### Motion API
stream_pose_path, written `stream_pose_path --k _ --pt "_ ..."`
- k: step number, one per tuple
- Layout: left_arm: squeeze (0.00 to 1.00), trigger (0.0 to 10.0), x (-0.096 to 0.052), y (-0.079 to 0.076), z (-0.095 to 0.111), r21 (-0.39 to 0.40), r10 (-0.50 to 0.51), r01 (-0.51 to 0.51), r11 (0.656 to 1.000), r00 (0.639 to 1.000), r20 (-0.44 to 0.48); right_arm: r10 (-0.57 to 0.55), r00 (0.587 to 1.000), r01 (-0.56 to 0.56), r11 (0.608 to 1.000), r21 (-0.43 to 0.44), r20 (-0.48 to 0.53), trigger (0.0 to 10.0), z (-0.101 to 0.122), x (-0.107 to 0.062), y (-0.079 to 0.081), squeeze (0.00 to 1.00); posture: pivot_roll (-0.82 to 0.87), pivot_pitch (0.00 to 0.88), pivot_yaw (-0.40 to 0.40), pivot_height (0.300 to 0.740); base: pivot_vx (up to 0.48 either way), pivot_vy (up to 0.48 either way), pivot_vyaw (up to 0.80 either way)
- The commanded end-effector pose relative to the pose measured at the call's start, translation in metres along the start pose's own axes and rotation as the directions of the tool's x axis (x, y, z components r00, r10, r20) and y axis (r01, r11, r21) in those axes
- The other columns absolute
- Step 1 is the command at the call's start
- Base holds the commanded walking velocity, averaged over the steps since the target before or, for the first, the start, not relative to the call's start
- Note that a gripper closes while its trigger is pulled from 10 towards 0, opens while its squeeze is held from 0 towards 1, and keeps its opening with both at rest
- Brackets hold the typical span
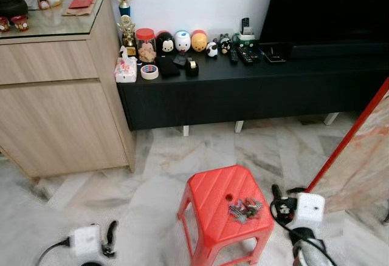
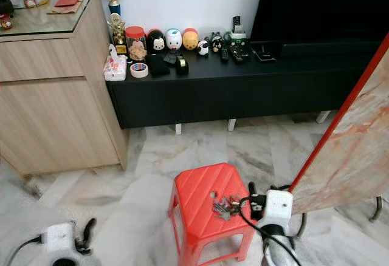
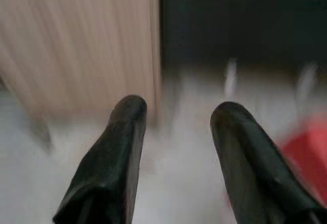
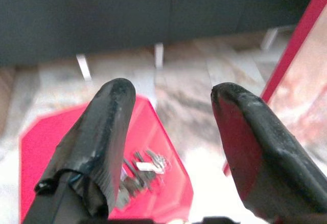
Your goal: Hang keys on a hook
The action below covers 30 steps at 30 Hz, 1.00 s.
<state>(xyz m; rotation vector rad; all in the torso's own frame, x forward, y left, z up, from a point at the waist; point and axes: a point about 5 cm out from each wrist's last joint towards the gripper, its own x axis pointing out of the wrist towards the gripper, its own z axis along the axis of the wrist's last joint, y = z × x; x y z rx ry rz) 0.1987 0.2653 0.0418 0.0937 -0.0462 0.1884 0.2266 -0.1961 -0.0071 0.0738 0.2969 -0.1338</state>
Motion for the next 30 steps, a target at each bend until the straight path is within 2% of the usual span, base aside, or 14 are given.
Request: stream_pose_path --k 1,3,4,7,11,17,20,22,23,26,30 --pt "0.0 10.0 0.009 -0.002 0.012 -0.029 -0.025 0.026 0.999 0.999 0.031 -0.018 0.997 0.02 0.999 0.029 -0.07 10.0 -0.009 0.001 0.0 0.0 0.09 0.0 -0.055 0.74 0.0 0.0 0.0" --pt "0.0 10.0 0.01 -0.002 0.012 -0.03 -0.026 0.027 0.999 0.999 0.031 -0.023 0.996 0.027 0.999 0.036 -0.083 10.0 -0.011 0.002 0.0 0.0 0.09 0.0 -0.054 0.74 0.0 0.0 0.0" --pt "0.0 10.0 0.012 -0.001 0.013 -0.02 -0.028 0.029 0.999 0.999 0.032 -0.044 0.987 0.052 0.997 0.051 -0.156 10.0 -0.022 0.002 -0.003 0.0 0.09 0.0 -0.048 0.74 0.0 0.0 0.0" --pt "0.0 10.0 0.013 0.0 0.02 -0.015 -0.036 0.037 0.999 0.999 0.027 -0.064 0.964 0.08 0.996 0.051 -0.257 10.0 -0.036 0.0 -0.008 0.0 0.09 0.0 -0.045 0.74 0.0 0.0 0.0" --pt "0.0 10.0 0.01 0.001 0.04 -0.028 -0.036 0.037 0.999 0.999 0.022 -0.085 0.963 0.095 0.995 0.027 -0.257 10.0 -0.037 0.0 -0.011 0.0 0.11 0.0 -0.05 0.74 0.0 0.0 0.0" --pt "0.0 10.0 0.011 -0.01 0.073 0.018 -0.107 0.105 0.994 0.986 0.125 -0.033 0.995 0.034 0.999 0.013 -0.094 10.0 -0.013 0.006 -0.009 0.0 0.12 0.0 -0.057 0.74 0.0 0.0 0.0" --pt "0.0 10.0 0.007 -0.019 0.088 0.045 -0.16 0.155 0.987 0.976 0.147 -0.004 1.0 0.004 0.999 -0.044 -0.017 10.0 -0.003 0.002 -0.01 0.0 0.12 0.0 -0.059 0.74 0.0 0.0 0.0" --pt "0.0 10.0 0.0 -0.03 0.103 0.072 -0.218 0.209 0.975 0.964 0.15 0.008 0.996 0.0 0.996 -0.084 0.094 10.0 0.014 -0.007 -0.014 0.0 0.11 0.0 -0.061 0.74 0.0 0.0 0.0" --pt "0.0 10.0 0.0 -0.03 0.103 0.072 -0.218 0.209 0.975 0.964 0.15 0.008 0.996 0.0 0.996 -0.084 0.094 10.0 0.014 -0.007 -0.014 0.0 0.11 0.0 -0.061 0.74 0.0 0.0 0.0" --pt "0.0 10.0 -0.006 -0.037 0.107 0.082 -0.25 0.24 0.967 0.957 0.146 0.044 0.978 -0.017 0.99 -0.137 0.203 10.0 0.037 -0.017 -0.013 0.0 0.1 0.0 -0.059 0.74 0.0 0.0 0.0" --pt "0.0 10.0 -0.01 -0.038 0.103 0.076 -0.245 0.237 0.969 0.962 0.119 0.098 0.96 -0.047 0.98 -0.196 0.264 10.0 0.054 -0.026 -0.009 0.0 0.09 0.0 -0.061 0.74 0.0 0.0 0.0"
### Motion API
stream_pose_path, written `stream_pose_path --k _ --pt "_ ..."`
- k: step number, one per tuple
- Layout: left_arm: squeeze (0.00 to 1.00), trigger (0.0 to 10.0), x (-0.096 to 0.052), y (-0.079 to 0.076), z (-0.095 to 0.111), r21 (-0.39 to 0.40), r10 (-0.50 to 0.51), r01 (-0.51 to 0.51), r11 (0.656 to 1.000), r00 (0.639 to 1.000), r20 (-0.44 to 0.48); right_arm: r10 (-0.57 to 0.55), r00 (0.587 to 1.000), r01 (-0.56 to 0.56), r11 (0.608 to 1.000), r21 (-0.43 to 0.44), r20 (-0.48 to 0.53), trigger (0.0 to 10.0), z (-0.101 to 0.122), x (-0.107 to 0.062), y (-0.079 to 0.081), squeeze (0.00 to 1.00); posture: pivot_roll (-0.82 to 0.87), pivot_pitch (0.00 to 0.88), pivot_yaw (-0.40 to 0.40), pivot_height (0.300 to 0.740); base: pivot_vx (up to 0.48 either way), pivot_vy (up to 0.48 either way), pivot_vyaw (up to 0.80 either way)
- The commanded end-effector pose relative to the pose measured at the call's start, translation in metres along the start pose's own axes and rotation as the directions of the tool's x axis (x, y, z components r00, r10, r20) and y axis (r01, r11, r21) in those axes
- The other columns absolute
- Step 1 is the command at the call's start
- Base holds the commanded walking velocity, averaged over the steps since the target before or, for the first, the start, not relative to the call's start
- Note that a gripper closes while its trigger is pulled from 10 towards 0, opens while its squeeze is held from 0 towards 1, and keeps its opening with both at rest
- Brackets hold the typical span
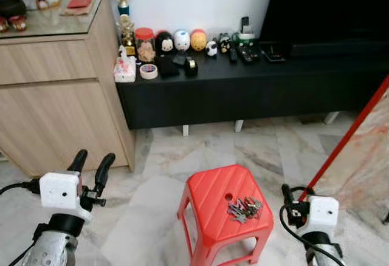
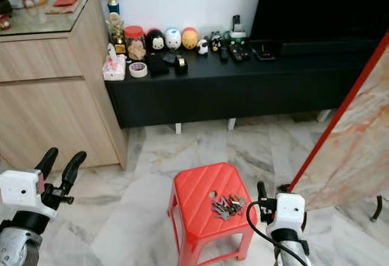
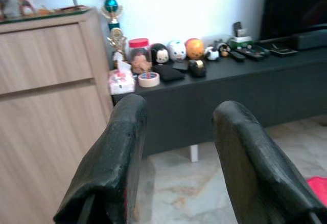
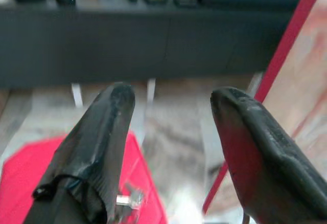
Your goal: Hang keys on a hook
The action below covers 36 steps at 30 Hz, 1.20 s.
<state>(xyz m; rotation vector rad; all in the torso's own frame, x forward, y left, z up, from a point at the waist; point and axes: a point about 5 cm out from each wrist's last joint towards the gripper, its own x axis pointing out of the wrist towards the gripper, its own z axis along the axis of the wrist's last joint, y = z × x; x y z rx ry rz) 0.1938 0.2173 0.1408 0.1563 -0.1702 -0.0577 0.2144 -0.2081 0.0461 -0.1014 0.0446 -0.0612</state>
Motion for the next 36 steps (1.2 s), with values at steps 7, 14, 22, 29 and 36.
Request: stream_pose_path --k 7,14,22,29,36 --pt "0.0 10.0 -0.01 -0.001 0.0 0.011 0.019 -0.018 1.0 0.998 -0.061 0.026 0.999 -0.025 0.999 -0.024 0.039 10.0 0.026 -0.01 -0.001 0.0 0.09 0.0 -0.066 0.74 0.0 0.0 0.0" --pt "0.0 10.0 -0.013 0.004 -0.007 -0.024 0.066 -0.069 0.997 0.993 -0.095 0.001 0.998 -0.003 1.0 -0.023 -0.064 10.0 0.016 -0.02 -0.005 0.0 0.09 0.0 -0.069 0.74 0.0 0.0 0.0" --pt "0.0 10.0 -0.015 0.036 -0.067 -0.185 0.25 -0.316 0.931 0.918 -0.31 -0.006 0.961 0.017 0.999 0.037 -0.276 10.0 -0.037 -0.018 -0.001 0.0 0.11 0.0 -0.067 0.74 0.0 0.0 0.0" --pt "0.0 10.0 -0.011 0.031 -0.121 -0.165 0.149 -0.26 0.951 0.857 -0.494 -0.005 0.884 0.062 0.992 0.106 -0.467 10.0 -0.082 -0.024 0.007 0.0 0.1 0.0 -0.055 0.74 0.0 0.0 0.0" --pt "0.0 10.0 -0.025 0.01 -0.179 -0.119 0.047 -0.187 0.975 0.701 -0.712 0.039 0.753 0.051 0.992 0.117 -0.657 10.0 -0.12 -0.035 0.022 0.0 0.08 0.0 -0.04 0.74 0.0 0.0 0.0"
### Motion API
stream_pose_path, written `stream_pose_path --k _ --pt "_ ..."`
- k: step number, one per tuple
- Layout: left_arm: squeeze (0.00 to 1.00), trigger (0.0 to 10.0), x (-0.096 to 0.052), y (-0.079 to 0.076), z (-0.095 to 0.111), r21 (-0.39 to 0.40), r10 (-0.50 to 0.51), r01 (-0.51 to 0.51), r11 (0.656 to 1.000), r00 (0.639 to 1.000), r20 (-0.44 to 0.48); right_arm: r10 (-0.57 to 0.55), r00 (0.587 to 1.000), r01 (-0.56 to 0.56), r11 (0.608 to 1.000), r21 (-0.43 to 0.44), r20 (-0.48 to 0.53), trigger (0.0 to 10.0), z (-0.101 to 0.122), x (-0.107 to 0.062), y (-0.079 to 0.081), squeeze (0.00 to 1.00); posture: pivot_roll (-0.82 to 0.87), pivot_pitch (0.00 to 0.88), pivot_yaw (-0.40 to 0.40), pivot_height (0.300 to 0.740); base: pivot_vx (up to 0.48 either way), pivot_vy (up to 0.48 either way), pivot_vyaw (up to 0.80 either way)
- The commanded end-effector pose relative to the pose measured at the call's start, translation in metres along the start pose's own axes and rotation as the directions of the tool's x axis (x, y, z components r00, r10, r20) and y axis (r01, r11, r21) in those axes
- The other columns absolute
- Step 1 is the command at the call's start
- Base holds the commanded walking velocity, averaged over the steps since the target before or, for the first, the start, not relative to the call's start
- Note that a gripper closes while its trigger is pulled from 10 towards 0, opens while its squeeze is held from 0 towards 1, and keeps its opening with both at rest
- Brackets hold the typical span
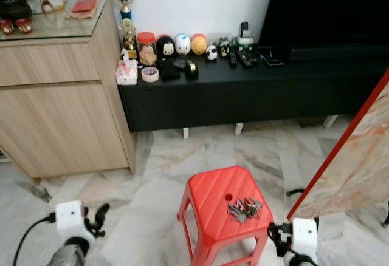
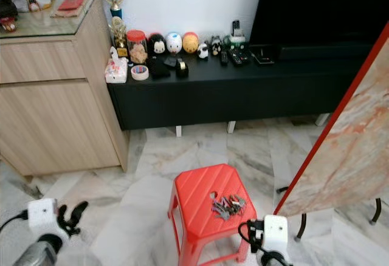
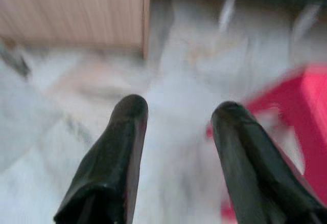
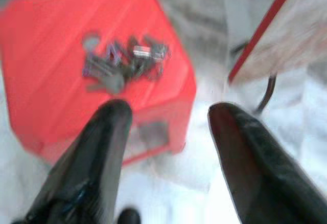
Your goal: Hang keys on a hook
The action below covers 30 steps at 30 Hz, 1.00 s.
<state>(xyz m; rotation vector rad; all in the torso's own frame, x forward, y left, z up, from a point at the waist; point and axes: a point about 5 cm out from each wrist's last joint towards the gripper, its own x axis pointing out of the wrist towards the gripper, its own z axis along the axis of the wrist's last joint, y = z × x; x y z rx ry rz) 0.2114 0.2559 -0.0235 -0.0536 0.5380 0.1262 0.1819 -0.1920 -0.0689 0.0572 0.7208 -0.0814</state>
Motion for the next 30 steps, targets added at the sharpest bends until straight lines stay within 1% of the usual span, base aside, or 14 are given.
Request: stream_pose_path --k 1,2,3,7,12,16,19,22,24,25,30 --pt "0.0 10.0 -0.003 0.002 -0.02 0.035 0.007 -0.004 0.999 0.996 -0.088 -0.028 0.998 0.029 1.0 0.011 -0.053 10.0 -0.01 -0.001 -0.006 0.0 0.08 0.0 -0.038 0.74 0.0 0.0 0.0" --pt "0.0 10.0 -0.003 0.002 -0.023 0.04 0.009 -0.005 0.999 0.995 -0.104 -0.033 0.997 0.035 0.999 0.018 -0.067 10.0 -0.012 -0.001 -0.006 0.0 0.07 0.0 -0.034 0.74 0.0 0.0 0.0" --pt "0.0 10.0 -0.004 0.002 -0.03 0.041 0.016 -0.011 0.999 0.99 -0.139 -0.039 0.995 0.041 0.999 0.022 -0.091 10.0 -0.015 -0.001 -0.007 0.0 0.07 0.0 -0.033 0.74 0.0 0.0 0.0" --pt "0.0 10.0 -0.008 0.004 -0.043 0.042 0.018 -0.01 0.999 0.981 -0.192 -0.024 0.99 0.028 0.999 0.027 -0.139 10.0 -0.023 -0.001 -0.005 0.0 0.07 0.0 -0.031 0.74 0.0 0.0 0.0" --pt "0.0 10.0 -0.01 0.007 -0.048 0.028 0.032 -0.027 0.999 0.978 -0.205 -0.024 0.987 0.03 0.999 0.031 -0.16 10.0 -0.027 -0.002 -0.003 0.0 0.07 0.0 -0.031 0.74 0.0 0.0 0.0" --pt "0.0 10.0 -0.011 0.008 -0.051 0.032 0.036 -0.03 0.999 0.976 -0.216 -0.026 0.985 0.032 0.999 0.033 -0.17 10.0 -0.028 -0.002 -0.003 0.0 0.08 0.0 -0.032 0.74 0.0 0.0 0.0" --pt "0.0 10.0 -0.014 0.008 -0.058 0.021 0.026 -0.021 1.0 0.971 -0.24 -0.017 0.982 0.015 1.0 -0.009 -0.188 10.0 -0.033 -0.003 0.001 0.0 0.08 0.0 -0.033 0.74 0.0 0.0 0.0" --pt "0.0 10.0 -0.014 0.008 -0.058 0.022 0.026 -0.022 1.0 0.971 -0.239 -0.017 0.982 0.014 1.0 -0.016 -0.186 10.0 -0.033 -0.003 0.001 0.0 0.08 0.0 -0.033 0.74 0.0 0.0 0.0" --pt "0.0 10.0 -0.014 0.008 -0.058 0.024 0.027 -0.022 0.999 0.971 -0.239 -0.02 0.983 0.017 1.0 -0.014 -0.184 10.0 -0.033 -0.003 0.001 0.0 0.08 0.0 -0.034 0.74 0.311 0.0 0.8" --pt "0.0 10.0 -0.013 0.008 -0.058 0.027 0.024 -0.018 0.999 0.97 -0.241 -0.025 0.982 0.029 0.999 0.017 -0.187 10.0 -0.032 -0.002 0.001 0.0 0.07 0.0 -0.035 0.74 0.322 0.0 0.0" --pt "0.0 10.0 -0.013 0.008 -0.059 0.029 0.023 -0.017 0.999 0.97 -0.243 -0.027 0.983 0.028 1.0 0.005 -0.183 10.0 -0.03 -0.001 0.0 0.0 0.07 0.0 -0.034 0.74 0.326 0.0 0.0"
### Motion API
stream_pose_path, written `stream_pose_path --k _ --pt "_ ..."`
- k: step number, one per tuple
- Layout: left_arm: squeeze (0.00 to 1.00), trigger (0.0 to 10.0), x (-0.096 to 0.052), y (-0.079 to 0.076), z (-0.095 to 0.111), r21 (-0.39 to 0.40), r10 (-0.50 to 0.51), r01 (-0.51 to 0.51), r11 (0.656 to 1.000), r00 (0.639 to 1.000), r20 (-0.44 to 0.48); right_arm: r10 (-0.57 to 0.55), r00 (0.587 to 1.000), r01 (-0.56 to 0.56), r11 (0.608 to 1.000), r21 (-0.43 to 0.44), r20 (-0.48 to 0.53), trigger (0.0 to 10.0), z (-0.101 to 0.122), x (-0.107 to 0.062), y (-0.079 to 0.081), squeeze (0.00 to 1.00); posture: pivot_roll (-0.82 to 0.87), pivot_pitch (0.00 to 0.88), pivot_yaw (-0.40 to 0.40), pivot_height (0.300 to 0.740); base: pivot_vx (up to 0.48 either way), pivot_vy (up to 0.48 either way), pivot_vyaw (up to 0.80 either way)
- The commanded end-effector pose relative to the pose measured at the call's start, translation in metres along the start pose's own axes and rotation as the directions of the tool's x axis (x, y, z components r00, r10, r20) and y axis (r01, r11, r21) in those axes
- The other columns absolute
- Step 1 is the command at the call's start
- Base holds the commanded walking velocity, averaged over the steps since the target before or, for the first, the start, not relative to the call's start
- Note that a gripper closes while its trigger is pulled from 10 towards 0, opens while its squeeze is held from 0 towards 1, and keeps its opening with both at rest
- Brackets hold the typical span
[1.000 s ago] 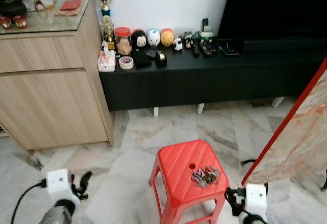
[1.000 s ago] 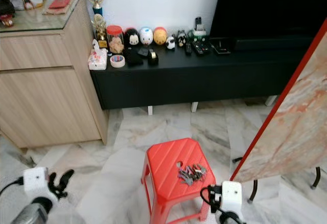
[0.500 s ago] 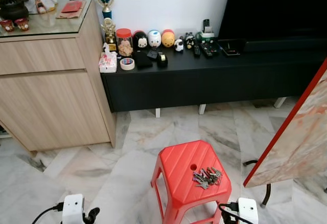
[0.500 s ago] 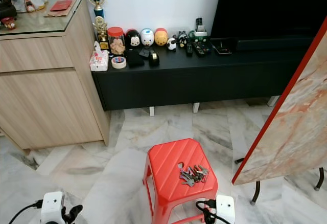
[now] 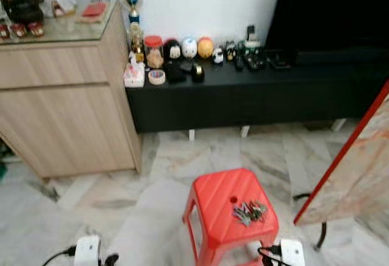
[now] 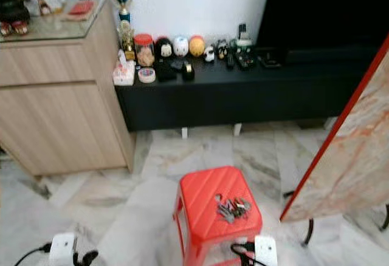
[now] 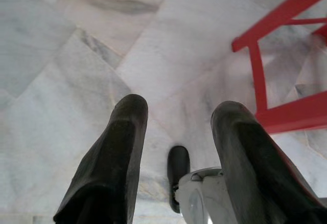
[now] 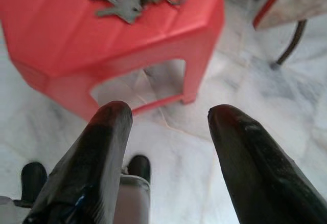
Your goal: Hang keys on a hook
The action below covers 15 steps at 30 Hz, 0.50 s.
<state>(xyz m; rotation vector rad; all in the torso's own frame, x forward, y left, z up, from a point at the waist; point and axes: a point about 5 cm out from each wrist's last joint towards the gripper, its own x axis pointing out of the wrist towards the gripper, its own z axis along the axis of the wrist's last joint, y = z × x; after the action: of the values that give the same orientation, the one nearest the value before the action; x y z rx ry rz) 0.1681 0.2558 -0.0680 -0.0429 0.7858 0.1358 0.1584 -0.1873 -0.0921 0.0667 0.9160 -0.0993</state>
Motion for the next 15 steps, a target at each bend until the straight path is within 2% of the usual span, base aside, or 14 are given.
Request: stream_pose_path --k 1,14,15 --pt "0.0 10.0 0.0004 0.0014 0.0012 0.006 -0.001 0.001 1.0 1.0 0.0 -0.01 1.0 0.01 1.0 0.002 0.012 10.0 0.0038 0.0009 -0.0014 0.0 0.07 0.0 -0.033 0.74 0.33 0.0 0.0" --pt "0.0 10.0 0.0006 0.0013 0.0013 0.013 -0.013 0.013 1.0 1.0 0.001 -0.007 1.0 0.007 1.0 -0.026 0.03 10.0 0.0036 0.0002 -0.0011 0.0 0.07 0.0 -0.034 0.74 0.382 0.0 0.03" --pt "0.0 10.0 0.0006 0.0013 0.0015 0.013 -0.012 0.012 1.0 1.0 0.003 -0.007 1.0 0.007 1.0 -0.015 0.03 10.0 0.0027 -0.0002 -0.0016 0.0 0.07 0.0 -0.034 0.74 0.0 0.0 0.0"
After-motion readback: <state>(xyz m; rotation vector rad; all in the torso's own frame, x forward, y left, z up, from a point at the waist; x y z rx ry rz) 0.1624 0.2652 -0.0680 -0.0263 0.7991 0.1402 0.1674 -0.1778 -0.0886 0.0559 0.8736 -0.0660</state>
